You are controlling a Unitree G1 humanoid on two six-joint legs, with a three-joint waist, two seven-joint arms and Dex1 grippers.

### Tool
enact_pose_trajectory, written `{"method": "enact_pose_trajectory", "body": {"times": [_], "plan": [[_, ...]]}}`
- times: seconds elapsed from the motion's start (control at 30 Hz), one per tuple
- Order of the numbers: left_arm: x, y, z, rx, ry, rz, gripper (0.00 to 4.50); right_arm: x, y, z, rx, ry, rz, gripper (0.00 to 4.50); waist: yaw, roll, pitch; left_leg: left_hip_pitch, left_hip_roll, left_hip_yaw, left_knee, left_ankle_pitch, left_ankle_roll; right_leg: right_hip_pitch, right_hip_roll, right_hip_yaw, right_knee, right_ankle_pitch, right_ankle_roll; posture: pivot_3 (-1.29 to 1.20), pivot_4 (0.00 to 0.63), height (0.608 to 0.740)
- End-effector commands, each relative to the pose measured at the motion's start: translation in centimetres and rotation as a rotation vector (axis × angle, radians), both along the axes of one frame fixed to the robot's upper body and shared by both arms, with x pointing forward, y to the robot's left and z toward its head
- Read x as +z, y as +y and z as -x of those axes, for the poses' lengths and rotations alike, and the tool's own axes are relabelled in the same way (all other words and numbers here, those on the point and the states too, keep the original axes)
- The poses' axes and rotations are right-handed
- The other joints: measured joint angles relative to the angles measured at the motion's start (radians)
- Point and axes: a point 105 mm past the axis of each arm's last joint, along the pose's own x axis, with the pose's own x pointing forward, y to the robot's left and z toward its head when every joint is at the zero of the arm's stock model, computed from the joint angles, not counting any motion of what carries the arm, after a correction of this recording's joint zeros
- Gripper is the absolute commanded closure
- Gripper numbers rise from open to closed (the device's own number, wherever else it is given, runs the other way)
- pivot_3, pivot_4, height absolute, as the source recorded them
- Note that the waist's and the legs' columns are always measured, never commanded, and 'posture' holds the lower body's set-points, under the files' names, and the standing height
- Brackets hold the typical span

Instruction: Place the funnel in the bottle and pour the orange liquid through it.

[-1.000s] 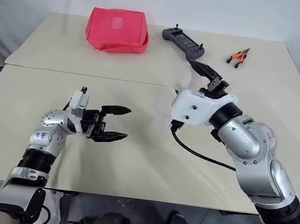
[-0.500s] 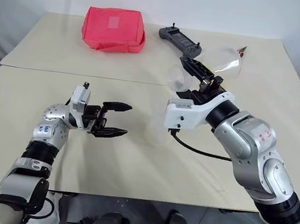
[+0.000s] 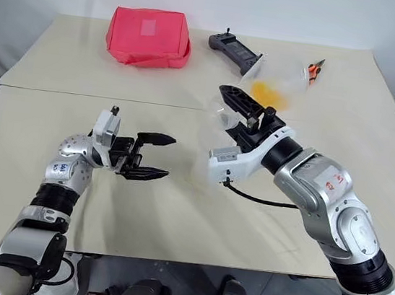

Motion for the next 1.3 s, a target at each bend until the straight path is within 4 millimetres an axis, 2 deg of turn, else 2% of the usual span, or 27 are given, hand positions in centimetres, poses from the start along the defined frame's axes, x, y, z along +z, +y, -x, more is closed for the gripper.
{"method": "enact_pose_trajectory", "body": {"times": [0.03,0.47,0.83,1.07,1.3], "plan": [[0.9,0.3,0.4,0.004,-0.040,0.062,0.00,1.1,0.0,0.4,0.007,-0.076,0.004,1.71,0.000,0.000,0.000,0.000,0.000,0.000,0.000,0.000,0.000,0.000,0.000,0.000,0.000,0.000,0.000,0.00,0.150,0.740],[0.8,0.2,1.1,0.016,-0.046,0.121,0.00,1.3,-0.3,0.3,-0.003,-0.117,0.066,1.71,0.000,0.000,0.000,0.000,0.000,0.000,0.001,0.000,0.000,0.000,0.000,0.000,0.001,0.000,0.000,0.00,0.150,0.740],[0.9,0.1,1.0,0.020,-0.041,0.119,0.00,1.9,-0.9,-0.2,-0.030,-0.147,0.093,1.71,0.000,0.000,0.000,0.000,0.000,0.000,0.002,0.000,0.000,0.000,0.000,0.000,0.002,0.000,0.000,0.00,0.150,0.740],[1.0,-0.1,0.8,0.020,-0.038,0.119,0.00,1.6,-1.2,-0.4,-0.031,-0.148,0.117,1.71,0.000,0.000,0.000,0.000,0.000,0.000,0.002,0.000,0.000,0.000,0.000,0.000,0.003,0.000,0.000,0.00,0.150,0.740],[1.1,-0.3,0.6,0.012,-0.037,0.123,0.00,1.4,-0.6,-0.5,-0.001,-0.160,0.143,1.71,-0.001,0.000,0.000,0.000,0.000,0.000,0.003,0.000,0.000,0.000,0.000,0.000,0.003,0.000,0.000,0.00,0.150,0.740]]}}
